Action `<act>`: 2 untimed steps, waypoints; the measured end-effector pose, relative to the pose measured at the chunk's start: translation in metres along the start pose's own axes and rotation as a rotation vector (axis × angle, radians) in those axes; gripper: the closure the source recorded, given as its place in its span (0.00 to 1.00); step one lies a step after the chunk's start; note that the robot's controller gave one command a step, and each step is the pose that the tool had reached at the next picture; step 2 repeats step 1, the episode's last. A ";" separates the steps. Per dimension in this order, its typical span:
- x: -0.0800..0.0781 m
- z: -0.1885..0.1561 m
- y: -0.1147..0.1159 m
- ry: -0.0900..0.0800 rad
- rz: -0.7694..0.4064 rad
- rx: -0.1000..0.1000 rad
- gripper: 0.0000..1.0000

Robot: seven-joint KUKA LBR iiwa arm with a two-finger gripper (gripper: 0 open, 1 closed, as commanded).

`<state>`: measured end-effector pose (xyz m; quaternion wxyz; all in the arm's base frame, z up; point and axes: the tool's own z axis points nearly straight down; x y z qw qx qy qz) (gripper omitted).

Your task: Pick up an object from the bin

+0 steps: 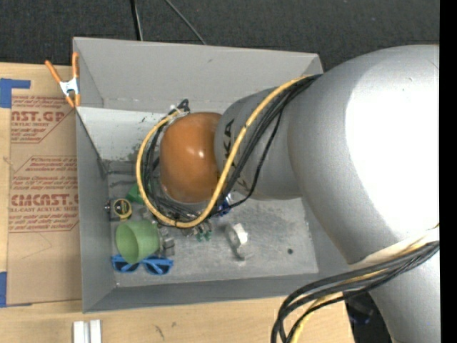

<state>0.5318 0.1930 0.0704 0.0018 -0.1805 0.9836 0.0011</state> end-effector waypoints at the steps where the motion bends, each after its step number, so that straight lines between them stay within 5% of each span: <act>1: -0.019 -0.182 -0.010 -0.008 0.058 0.002 1.00; 2: -0.019 -0.182 -0.010 -0.008 0.058 0.002 1.00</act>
Offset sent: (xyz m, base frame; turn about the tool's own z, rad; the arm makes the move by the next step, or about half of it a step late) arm 0.0188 -0.0042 0.1771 0.0587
